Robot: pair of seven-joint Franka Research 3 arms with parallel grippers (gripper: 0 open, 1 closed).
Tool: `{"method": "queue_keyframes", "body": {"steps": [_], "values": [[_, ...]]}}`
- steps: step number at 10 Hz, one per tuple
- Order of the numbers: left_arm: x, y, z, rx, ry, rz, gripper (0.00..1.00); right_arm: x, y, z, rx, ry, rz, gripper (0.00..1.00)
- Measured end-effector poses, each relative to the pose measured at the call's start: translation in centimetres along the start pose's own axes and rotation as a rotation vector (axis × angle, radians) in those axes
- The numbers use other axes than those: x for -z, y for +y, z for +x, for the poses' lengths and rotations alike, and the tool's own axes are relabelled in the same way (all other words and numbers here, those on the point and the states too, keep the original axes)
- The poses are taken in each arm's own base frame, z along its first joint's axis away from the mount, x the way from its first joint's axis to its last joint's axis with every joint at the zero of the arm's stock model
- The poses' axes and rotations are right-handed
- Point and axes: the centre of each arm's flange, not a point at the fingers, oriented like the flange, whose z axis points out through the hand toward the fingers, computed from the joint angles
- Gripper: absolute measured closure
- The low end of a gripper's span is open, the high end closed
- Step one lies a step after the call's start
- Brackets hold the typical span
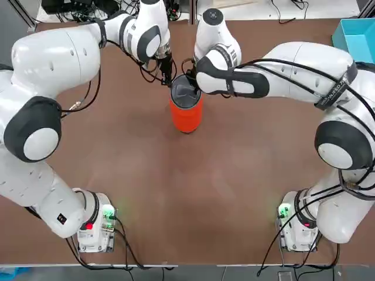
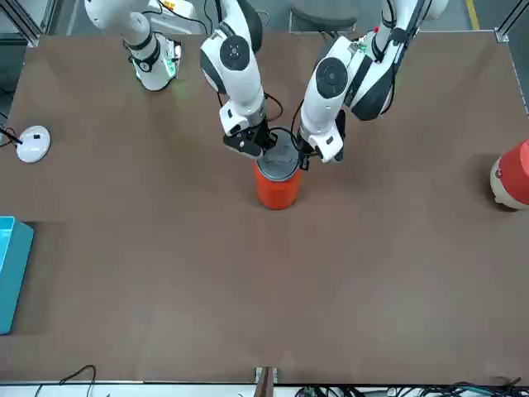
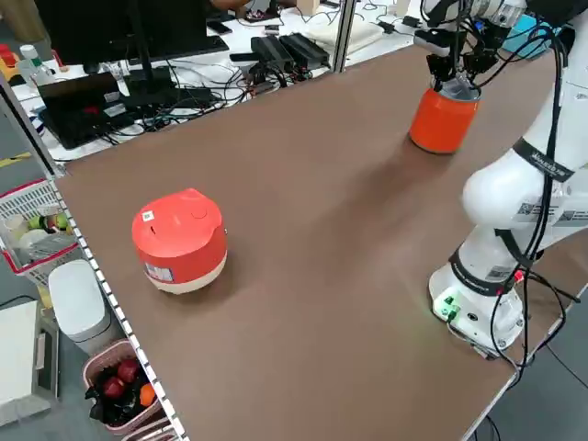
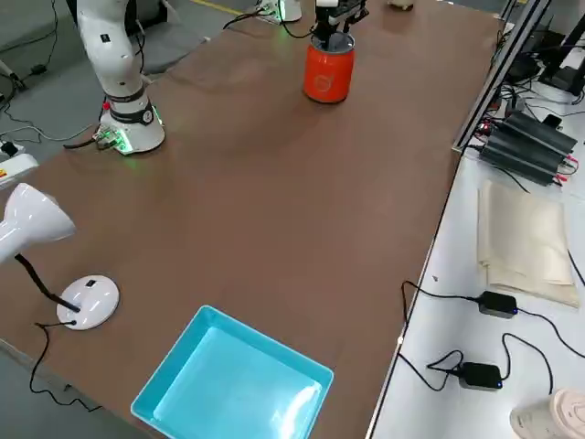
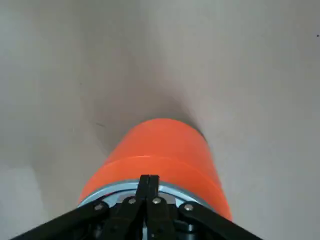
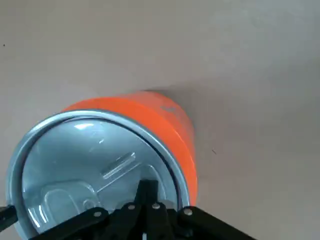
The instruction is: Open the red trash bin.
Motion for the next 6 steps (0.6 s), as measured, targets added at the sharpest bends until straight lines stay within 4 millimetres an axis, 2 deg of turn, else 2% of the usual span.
{"method": "queue_keyframes", "body": {"steps": [6], "values": [[0.38,0.16,-0.12,-0.001,-0.005,-0.008,0.99,0.15,-0.21,-0.06,-0.013,0.004,-0.001,0.99]]}}
